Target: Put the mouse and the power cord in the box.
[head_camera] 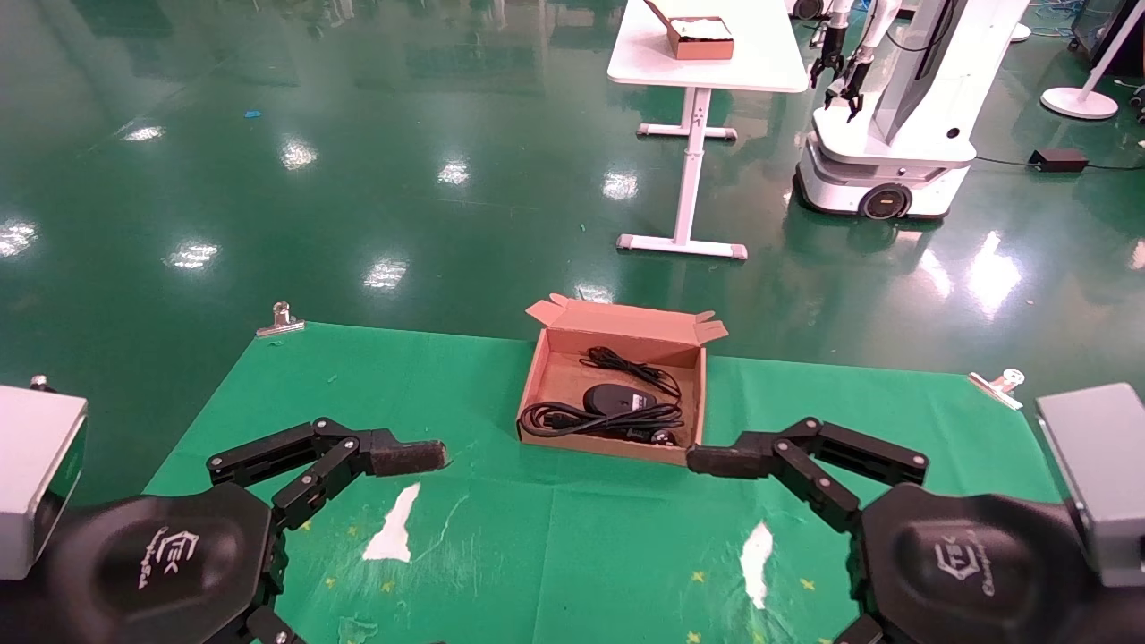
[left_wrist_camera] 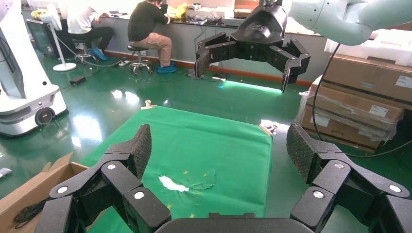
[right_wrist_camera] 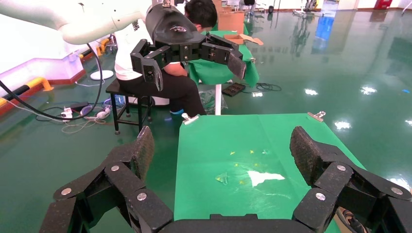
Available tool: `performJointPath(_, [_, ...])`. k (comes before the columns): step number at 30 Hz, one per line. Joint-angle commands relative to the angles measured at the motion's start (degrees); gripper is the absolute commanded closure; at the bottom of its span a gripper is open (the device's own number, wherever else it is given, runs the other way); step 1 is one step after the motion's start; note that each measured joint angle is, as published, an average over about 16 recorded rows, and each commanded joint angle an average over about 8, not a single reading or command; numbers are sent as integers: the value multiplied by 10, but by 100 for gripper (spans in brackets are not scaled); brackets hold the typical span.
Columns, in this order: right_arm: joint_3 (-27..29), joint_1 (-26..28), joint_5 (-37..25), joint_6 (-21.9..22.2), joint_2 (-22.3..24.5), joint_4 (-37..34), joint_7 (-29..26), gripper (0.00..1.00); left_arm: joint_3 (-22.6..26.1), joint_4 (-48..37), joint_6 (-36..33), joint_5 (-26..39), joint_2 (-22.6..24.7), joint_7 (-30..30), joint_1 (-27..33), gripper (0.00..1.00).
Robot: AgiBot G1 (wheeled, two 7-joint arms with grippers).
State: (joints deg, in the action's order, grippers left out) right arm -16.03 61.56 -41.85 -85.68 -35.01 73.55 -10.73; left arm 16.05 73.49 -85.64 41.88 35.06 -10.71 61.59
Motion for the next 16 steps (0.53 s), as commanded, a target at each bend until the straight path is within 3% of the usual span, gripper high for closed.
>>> performJointPath(1, [0,0,0,0,0,0,0,0,0,0,0,0,0,0,0,0])
performJointPath(16, [0,0,0,0,0,0,0,0,0,0,0,0,0,0,0,0])
